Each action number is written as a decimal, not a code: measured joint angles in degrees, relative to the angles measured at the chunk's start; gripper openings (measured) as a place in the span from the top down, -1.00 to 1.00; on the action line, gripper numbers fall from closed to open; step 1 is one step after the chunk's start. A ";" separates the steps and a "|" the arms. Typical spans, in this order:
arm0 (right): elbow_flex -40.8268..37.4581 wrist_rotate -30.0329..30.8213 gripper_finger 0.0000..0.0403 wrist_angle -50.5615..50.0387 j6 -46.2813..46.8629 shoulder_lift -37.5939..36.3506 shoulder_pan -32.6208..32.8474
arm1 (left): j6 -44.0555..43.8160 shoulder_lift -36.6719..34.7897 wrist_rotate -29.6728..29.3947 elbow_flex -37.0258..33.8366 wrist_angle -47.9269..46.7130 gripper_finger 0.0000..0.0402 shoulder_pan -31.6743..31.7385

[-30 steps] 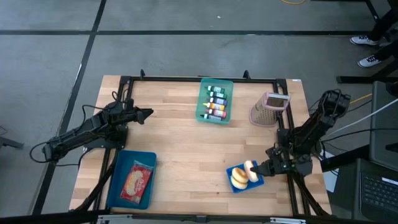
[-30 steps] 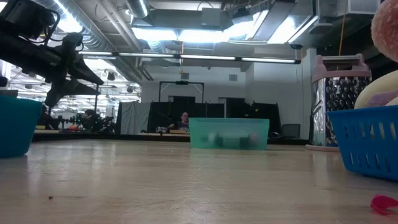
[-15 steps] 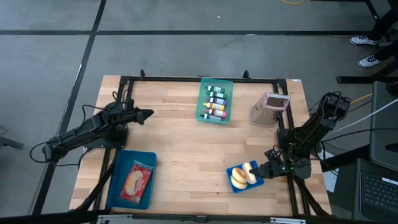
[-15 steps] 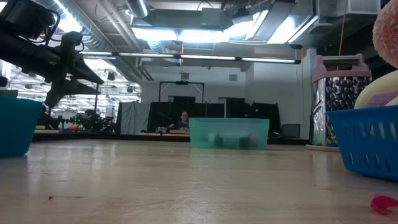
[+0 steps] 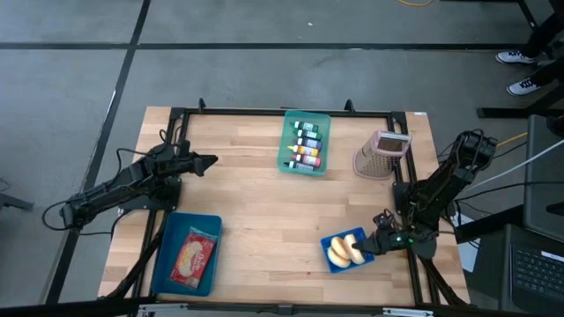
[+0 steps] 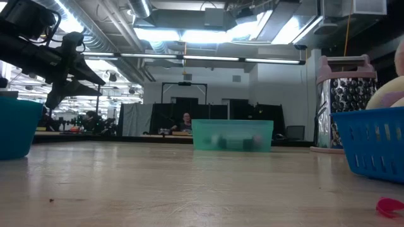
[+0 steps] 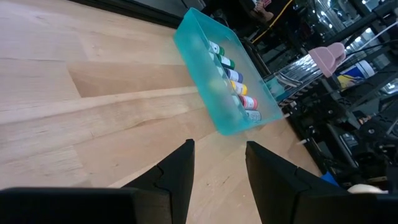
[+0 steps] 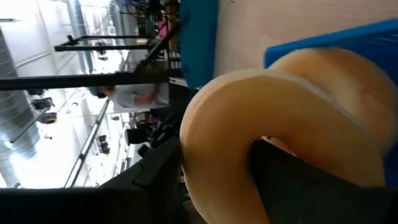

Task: Pick & Place Food Item
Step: Put the pink donut into the blue bin

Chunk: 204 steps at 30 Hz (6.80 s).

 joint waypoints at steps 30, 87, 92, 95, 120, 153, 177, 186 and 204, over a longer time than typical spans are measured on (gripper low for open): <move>0.00 -4.35 0.05 2.86 5.70 -0.15 0.00 | 0.04 0.02 1.69 0.02 0.02 0.31 0.01; -0.02 4.63 -0.67 -11.40 12.38 -7.02 -0.17 | 0.66 0.00 9.26 0.02 0.07 0.31 0.00; -0.02 5.82 -0.66 -11.36 6.86 -11.99 -0.23 | 0.54 0.00 10.92 0.02 0.09 0.31 0.01; -0.02 10.26 -0.66 -10.98 2.19 -15.06 -0.31 | 1.37 0.00 10.47 0.02 0.17 0.31 0.00; 26.58 13.72 -0.65 -9.52 -43.61 -10.46 -15.07 | 2.90 0.00 15.13 -0.07 8.16 0.31 -0.10; 46.23 -3.29 0.88 12.83 -25.36 27.25 -26.68 | 12.26 15.35 23.94 24.14 33.83 0.31 -1.53; 105.70 -33.04 0.99 -75.82 -57.86 29.01 -40.95 | 34.91 43.67 31.20 45.86 15.41 0.31 -5.59; 116.38 -35.24 0.99 -132.45 -25.49 30.43 -33.10 | 43.62 47.95 21.96 46.88 1.97 0.31 -9.82; 93.22 -45.85 1.00 -127.80 14.39 33.03 -15.45 | 45.27 56.51 20.38 46.88 1.83 0.31 -11.65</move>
